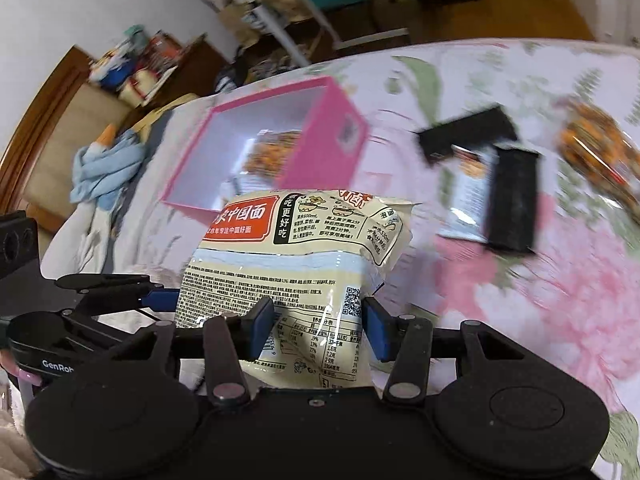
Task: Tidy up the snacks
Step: 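Carry the noodle bag over the pink box and open both tools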
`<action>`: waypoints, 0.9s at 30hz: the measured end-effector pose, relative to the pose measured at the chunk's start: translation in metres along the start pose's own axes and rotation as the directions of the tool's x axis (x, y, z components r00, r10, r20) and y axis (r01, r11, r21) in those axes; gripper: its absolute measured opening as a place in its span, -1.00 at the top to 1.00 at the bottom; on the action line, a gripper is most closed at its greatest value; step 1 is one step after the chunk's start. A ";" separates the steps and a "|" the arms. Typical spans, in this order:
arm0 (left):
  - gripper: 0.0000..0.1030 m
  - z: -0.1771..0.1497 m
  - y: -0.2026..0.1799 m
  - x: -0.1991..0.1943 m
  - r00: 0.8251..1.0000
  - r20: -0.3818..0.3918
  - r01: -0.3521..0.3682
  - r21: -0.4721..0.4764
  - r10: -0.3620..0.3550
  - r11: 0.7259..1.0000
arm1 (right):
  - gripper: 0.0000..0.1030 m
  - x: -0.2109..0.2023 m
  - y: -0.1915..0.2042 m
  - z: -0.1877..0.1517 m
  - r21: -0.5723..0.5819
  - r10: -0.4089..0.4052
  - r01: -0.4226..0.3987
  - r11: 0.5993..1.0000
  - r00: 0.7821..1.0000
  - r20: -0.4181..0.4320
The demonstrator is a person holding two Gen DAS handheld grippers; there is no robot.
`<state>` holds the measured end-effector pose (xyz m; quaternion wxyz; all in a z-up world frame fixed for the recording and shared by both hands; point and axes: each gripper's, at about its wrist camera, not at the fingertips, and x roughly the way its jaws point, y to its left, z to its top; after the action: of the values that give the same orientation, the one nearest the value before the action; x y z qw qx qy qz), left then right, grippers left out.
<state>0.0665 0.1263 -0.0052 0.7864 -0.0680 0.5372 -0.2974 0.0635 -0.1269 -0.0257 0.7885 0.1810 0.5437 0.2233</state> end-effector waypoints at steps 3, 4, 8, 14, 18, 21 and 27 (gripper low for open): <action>-0.15 0.011 0.016 -0.020 0.999 0.010 -0.035 0.000 0.035 0.999 | -0.06 0.010 0.023 0.018 -0.028 0.013 -0.013 1.000 1.000 -0.021; -0.15 0.015 0.021 -0.026 0.999 0.013 -0.048 0.003 0.048 0.999 | -0.06 0.014 0.031 0.024 -0.038 0.014 -0.015 0.999 1.000 -0.025; -0.15 0.032 0.046 -0.041 0.997 0.008 -0.082 -0.027 0.083 0.996 | -0.06 0.031 0.054 0.049 -0.056 0.016 -0.018 0.998 0.999 -0.035; -0.15 0.053 0.080 -0.045 0.984 0.053 -0.165 -0.052 0.168 0.985 | -0.06 0.067 0.075 0.084 -0.042 0.021 -0.023 0.999 0.999 -0.036; -0.15 0.069 0.114 -0.039 0.975 0.084 -0.199 -0.084 0.206 0.976 | -0.06 0.095 0.082 0.101 -0.042 0.006 -0.007 0.999 1.000 -0.014; -0.15 0.080 0.133 -0.025 0.976 0.064 -0.203 -0.078 0.208 0.976 | -0.06 0.115 0.083 0.111 -0.026 -0.021 0.021 0.999 1.000 -0.006; -0.16 0.085 0.161 0.001 0.977 0.068 -0.195 -0.098 0.202 0.976 | -0.06 0.142 0.080 0.118 -0.027 -0.070 0.070 0.997 0.998 -0.003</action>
<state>0.2062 0.2388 -0.0398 0.8286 -0.0613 0.5231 -0.1897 0.2057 0.0128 -0.0526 0.7973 0.1506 0.5481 0.2031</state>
